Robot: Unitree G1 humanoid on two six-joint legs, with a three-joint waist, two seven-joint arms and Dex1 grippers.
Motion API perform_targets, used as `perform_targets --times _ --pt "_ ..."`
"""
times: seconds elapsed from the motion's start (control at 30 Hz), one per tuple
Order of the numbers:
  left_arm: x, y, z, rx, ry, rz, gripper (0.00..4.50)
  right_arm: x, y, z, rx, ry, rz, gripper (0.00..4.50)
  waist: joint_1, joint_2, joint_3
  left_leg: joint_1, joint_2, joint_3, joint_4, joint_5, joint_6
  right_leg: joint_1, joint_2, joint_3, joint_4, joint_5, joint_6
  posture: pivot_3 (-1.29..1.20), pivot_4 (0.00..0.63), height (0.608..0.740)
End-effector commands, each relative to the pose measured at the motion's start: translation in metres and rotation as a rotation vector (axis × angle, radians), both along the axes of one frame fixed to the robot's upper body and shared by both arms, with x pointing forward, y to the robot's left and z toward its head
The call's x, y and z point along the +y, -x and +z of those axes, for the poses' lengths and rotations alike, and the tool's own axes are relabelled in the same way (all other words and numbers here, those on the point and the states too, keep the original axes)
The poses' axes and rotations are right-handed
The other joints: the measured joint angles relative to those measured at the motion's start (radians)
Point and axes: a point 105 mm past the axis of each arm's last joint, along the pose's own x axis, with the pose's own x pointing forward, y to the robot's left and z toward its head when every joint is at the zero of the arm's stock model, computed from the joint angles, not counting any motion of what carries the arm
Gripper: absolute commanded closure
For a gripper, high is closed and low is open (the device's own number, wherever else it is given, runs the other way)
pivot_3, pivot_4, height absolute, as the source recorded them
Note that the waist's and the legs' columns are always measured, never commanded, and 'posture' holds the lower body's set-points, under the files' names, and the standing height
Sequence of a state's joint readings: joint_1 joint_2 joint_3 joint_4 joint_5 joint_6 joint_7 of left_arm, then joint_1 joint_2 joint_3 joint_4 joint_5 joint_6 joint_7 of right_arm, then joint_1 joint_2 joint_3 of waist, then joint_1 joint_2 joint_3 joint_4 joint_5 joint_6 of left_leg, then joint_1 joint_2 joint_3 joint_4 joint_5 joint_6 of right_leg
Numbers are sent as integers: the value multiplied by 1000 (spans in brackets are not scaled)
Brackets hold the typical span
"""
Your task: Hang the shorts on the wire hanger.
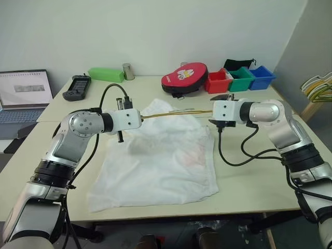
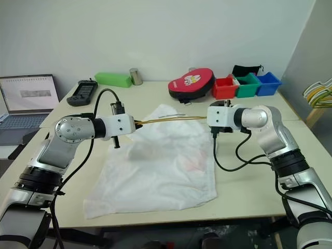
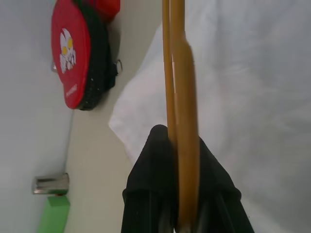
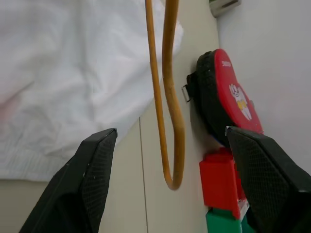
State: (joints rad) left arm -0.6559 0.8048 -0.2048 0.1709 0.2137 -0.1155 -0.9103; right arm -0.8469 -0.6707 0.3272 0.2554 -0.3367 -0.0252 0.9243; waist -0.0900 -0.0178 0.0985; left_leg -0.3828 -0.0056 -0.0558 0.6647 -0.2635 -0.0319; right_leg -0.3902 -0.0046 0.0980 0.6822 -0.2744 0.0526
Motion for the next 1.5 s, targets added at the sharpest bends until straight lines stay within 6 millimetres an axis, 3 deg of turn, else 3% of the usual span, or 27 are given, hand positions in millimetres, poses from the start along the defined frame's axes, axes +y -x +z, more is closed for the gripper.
perform_targets --times 0.03,0.2,0.4,0.7,0.8,0.87,1.27,1.4,1.5 --pt "-9 3 14 -80 -31 -49 4500 -1 -7 12 -42 36 0 712 0 0 0 0 0 0 0 0 0 0 0 0 0 0 0 -21 43 740" --pt "-8 2 14 -98 -45 -50 4500 -2 -12 13 -38 44 -3 712 1 0 0 0 0 0 0 0 0 0 0 0 0 0 0 -16 44 740" --pt "-7 0 15 -105 -42 -47 4500 -5 -12 10 -27 56 1 1808 3 0 0 0 0 -1 0 0 0 0 0 0 0 0 0 -11 45 740" --pt "-7 -2 18 -127 -54 -49 4500 -6 -13 4 -15 54 -5 3941 3 0 0 0 0 -1 0 0 0 1 0 0 0 0 0 -12 43 740" --pt "-7 -3 21 -137 -58 -53 4500 -6 -13 3 -10 47 -8 4453 3 0 0 0 0 -1 0 0 0 1 0 0 0 0 0 -12 43 740" --pt "-9 -4 24 -154 -50 -63 4500 -7 -13 3 -10 50 -8 4453 3 0 0 0 0 -1 0 0 0 1 0 0 0 0 0 -12 42 740" --pt "-16 4 44 -195 89 -141 1845 -7 -7 -5 11 44 0 4500 3 0 0 0 0 -1 0 0 0 1 0 -1 0 0 0 -10 35 740" --pt "-16 15 52 -151 177 -172 1137 -21 -2 -15 82 15 -53 4500 4 0 0 0 0 -1 0 0 0 1 0 -1 0 0 0 -9 34 740" --pt "-10 26 50 -27 268 -159 628 -47 4 -25 229 -80 -166 4500 5 0 0 0 0 -2 0 0 0 1 0 -1 0 0 0 -8 34 740"
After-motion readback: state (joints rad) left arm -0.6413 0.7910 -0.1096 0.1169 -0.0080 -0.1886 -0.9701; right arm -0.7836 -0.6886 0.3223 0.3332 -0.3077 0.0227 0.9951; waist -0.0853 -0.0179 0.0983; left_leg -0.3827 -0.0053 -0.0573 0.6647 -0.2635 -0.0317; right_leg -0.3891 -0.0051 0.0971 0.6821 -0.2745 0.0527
